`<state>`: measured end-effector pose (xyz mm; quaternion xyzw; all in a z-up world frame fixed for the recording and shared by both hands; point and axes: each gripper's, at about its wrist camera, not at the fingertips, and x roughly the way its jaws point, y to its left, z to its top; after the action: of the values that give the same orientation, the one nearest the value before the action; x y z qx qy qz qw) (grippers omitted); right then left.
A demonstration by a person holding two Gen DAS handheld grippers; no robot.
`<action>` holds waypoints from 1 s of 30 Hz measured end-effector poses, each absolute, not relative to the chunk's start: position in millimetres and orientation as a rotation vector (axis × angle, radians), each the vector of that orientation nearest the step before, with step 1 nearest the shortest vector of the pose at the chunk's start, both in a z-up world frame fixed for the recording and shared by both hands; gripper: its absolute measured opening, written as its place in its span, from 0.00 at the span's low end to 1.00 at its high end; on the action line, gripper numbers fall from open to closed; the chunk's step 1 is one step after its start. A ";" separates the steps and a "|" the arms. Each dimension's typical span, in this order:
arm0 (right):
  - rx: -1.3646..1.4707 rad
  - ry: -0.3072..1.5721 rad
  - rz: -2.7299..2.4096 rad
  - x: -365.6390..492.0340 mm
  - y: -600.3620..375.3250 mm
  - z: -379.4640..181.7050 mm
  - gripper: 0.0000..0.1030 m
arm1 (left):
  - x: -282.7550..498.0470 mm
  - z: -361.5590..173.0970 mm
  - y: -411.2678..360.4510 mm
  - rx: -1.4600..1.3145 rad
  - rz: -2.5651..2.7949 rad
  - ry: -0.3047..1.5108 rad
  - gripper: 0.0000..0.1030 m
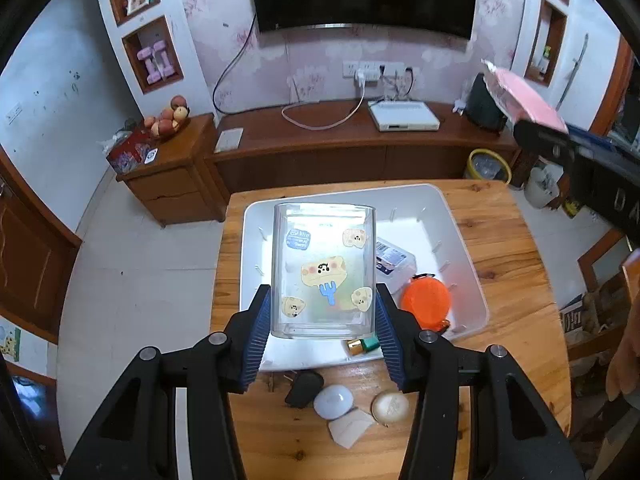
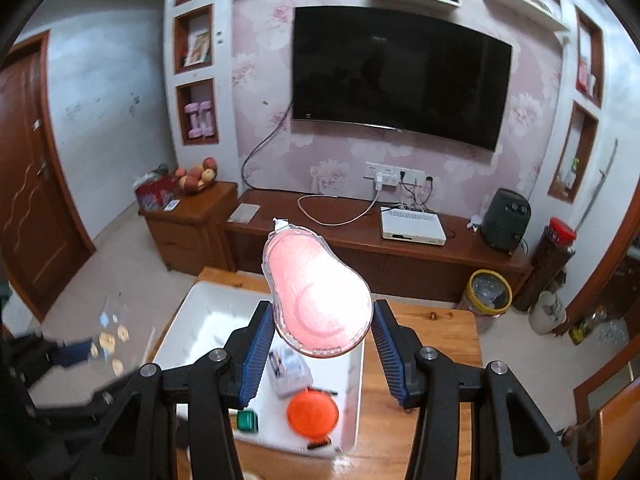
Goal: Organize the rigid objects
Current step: 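Lift the clear box and pink case and carry both over the bin, then open both tools to drop the clear box and pink case in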
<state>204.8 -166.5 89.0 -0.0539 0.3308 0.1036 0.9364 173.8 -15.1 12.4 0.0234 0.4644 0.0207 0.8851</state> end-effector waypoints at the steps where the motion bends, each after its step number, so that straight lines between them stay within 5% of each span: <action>1: -0.103 0.692 0.203 215.9 -165.1 85.1 0.49 | 177.6 8.1 -16.3 0.052 0.045 0.975 0.51; 17: -0.079 0.997 0.194 277.2 -150.9 -47.5 0.49 | 217.2 -101.8 -26.2 0.049 0.016 1.215 0.51; 30: -0.133 1.158 0.247 276.9 -129.3 -109.6 0.50 | 225.8 -123.4 -27.6 0.033 -0.002 1.250 0.52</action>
<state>276.9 -129.3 -109.6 -0.0626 0.5453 0.1162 0.8278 225.8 -27.6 -123.4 0.0153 0.5850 -0.0008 0.8109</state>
